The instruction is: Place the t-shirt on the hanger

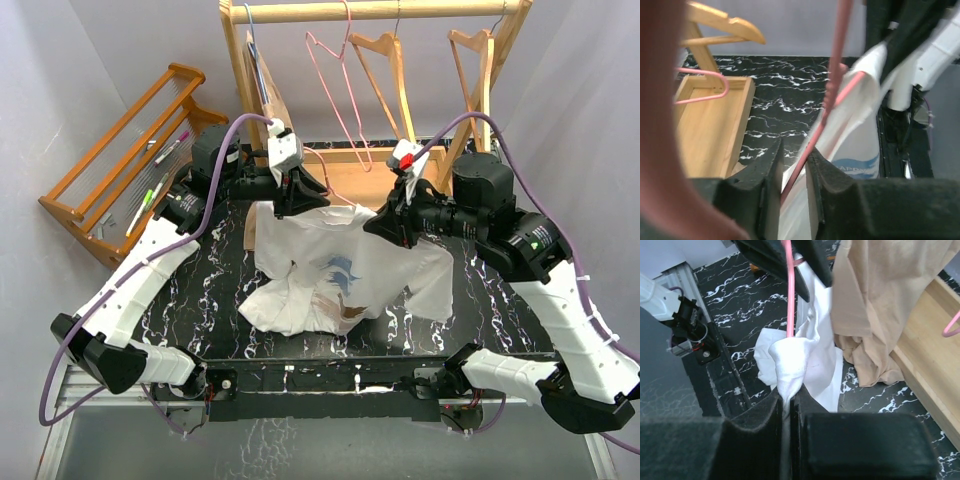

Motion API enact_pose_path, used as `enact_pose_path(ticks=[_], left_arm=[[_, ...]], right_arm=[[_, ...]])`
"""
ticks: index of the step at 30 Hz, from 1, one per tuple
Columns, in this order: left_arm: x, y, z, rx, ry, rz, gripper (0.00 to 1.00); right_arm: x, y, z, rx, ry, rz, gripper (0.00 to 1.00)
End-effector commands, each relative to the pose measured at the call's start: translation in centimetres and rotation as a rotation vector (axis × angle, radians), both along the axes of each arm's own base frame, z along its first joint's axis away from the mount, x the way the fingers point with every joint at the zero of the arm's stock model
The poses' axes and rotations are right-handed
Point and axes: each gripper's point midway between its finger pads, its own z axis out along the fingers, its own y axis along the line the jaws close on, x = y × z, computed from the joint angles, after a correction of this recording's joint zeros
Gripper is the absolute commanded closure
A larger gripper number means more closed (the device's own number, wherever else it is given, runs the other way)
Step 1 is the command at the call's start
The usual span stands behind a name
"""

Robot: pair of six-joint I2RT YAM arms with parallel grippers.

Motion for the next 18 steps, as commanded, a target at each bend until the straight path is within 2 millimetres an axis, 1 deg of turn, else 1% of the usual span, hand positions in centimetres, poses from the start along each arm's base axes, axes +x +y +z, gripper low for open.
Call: enact_pose_path(ticks=[1, 2, 3, 4, 5, 7, 9, 11, 14, 16, 18], left_arm=[[-1.2, -0.2, 2.4, -0.047, -0.037, -0.044, 0.89], [-1.2, -0.1, 2.2, -0.039, -0.034, -0.042, 0.90], [-1.2, -0.1, 2.1, -0.036, -0.033, -0.040, 0.88], [-1.2, 0.0, 2.1, -0.036, -0.033, -0.037, 0.80], [-1.1, 0.0, 2.2, -0.038, -0.037, -0.028, 0.64], [-0.7, 0.2, 2.3, -0.039, -0.049, -0.003, 0.45], [0.1, 0.4, 2.5, -0.034, -0.053, 0.048, 0.39], [1.3, 0.8, 2.9, -0.030, -0.059, 0.125, 0.36], [2.7, 1.4, 3.8, -0.027, -0.076, 0.209, 0.26], [3.2, 1.9, 4.3, -0.027, -0.083, 0.246, 0.22], [3.4, 2.6, 4.3, -0.023, -0.074, 0.274, 0.19]], right_arm=[[-0.2, 0.7, 2.9, 0.079, -0.097, 0.035, 0.92], [-0.3, 0.6, 3.0, 0.079, -0.099, 0.036, 0.92], [-0.2, 0.6, 3.1, 0.080, -0.102, 0.032, 0.92], [-0.2, 0.6, 3.1, 0.082, -0.103, 0.031, 0.92], [-0.2, 0.5, 3.1, 0.082, -0.106, 0.028, 0.92], [-0.1, 0.5, 2.9, 0.078, -0.102, 0.026, 0.92], [-0.1, 0.6, 2.8, 0.088, -0.100, 0.022, 0.92], [-0.2, 0.6, 2.6, 0.098, -0.099, 0.020, 0.92], [-0.1, 0.5, 2.4, 0.101, -0.098, 0.014, 0.92], [-0.1, 0.5, 2.2, 0.098, -0.097, 0.008, 0.92], [-0.1, 0.4, 2.3, 0.097, -0.101, 0.005, 0.92]])
